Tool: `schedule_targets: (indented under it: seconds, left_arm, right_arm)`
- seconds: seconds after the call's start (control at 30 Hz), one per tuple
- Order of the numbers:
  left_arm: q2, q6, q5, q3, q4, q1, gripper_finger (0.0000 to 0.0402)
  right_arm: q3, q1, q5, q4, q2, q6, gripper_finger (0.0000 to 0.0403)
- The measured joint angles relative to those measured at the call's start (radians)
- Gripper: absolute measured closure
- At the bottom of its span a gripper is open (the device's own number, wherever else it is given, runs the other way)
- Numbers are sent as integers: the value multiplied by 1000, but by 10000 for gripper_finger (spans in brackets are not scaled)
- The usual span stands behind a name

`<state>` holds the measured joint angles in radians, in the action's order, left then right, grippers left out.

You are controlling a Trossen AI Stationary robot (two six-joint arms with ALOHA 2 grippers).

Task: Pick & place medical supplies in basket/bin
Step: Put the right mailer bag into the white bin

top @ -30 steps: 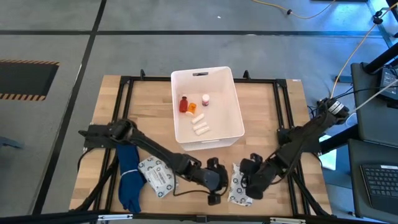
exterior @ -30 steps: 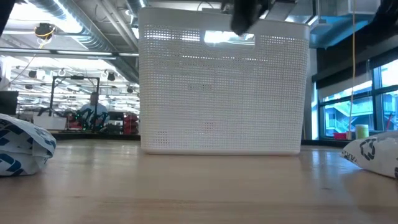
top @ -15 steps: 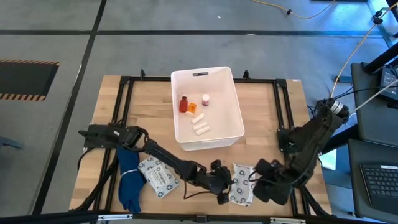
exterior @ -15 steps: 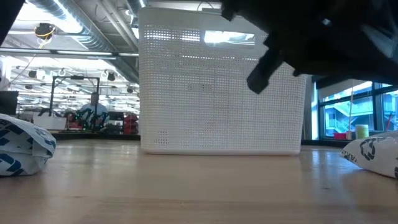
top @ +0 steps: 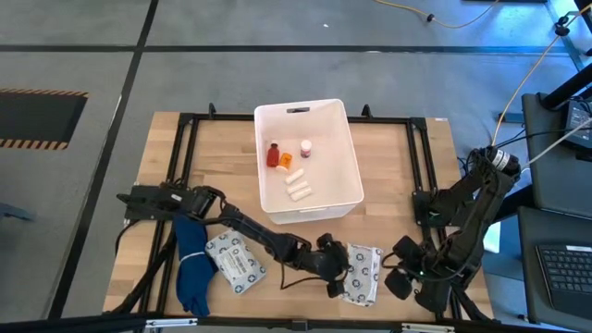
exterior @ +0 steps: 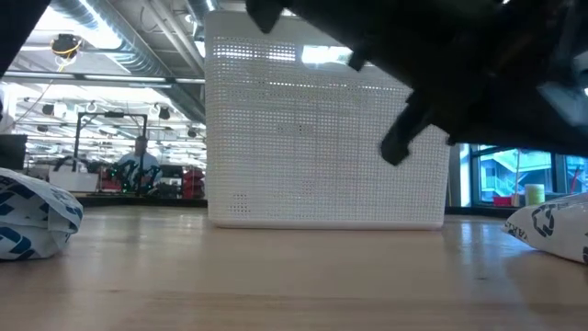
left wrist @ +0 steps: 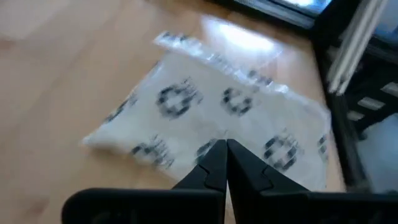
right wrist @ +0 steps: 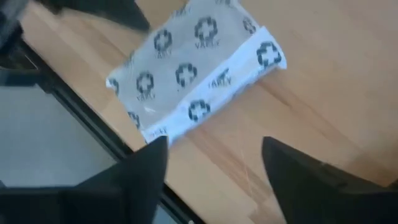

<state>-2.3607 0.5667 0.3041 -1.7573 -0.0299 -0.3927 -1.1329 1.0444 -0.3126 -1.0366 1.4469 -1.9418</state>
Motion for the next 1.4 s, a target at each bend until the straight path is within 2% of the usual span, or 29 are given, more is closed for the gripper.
schedule_targets:
  seconds: [0.1,0.23,0.37,0.53,0.73,1.13,1.4]
  left_arm:
    - [-12,0,-9,0,-21,0,400]
    - [-18,12,-12,-1,-22,0,399]
    - [-21,7,-19,-1,-17,2,400]
    - [-20,4,-37,0,20,11,399]
    - [-20,0,-37,0,36,14,399]
    - [-20,-2,-37,0,43,32,400]
    - [-57,86,-95,-5,14,39,400]
  right_arm:
    - [39,4,-61,29,-1,-56,98]
    - [135,11,-145,176,0,-72,71]
    - [246,11,-124,301,-1,-134,66]
    - [403,29,-119,571,0,-201,65]
    - [523,47,-168,741,0,-253,65]
    - [601,46,-217,859,-1,-237,65]
    - [602,46,-279,955,0,-169,65]
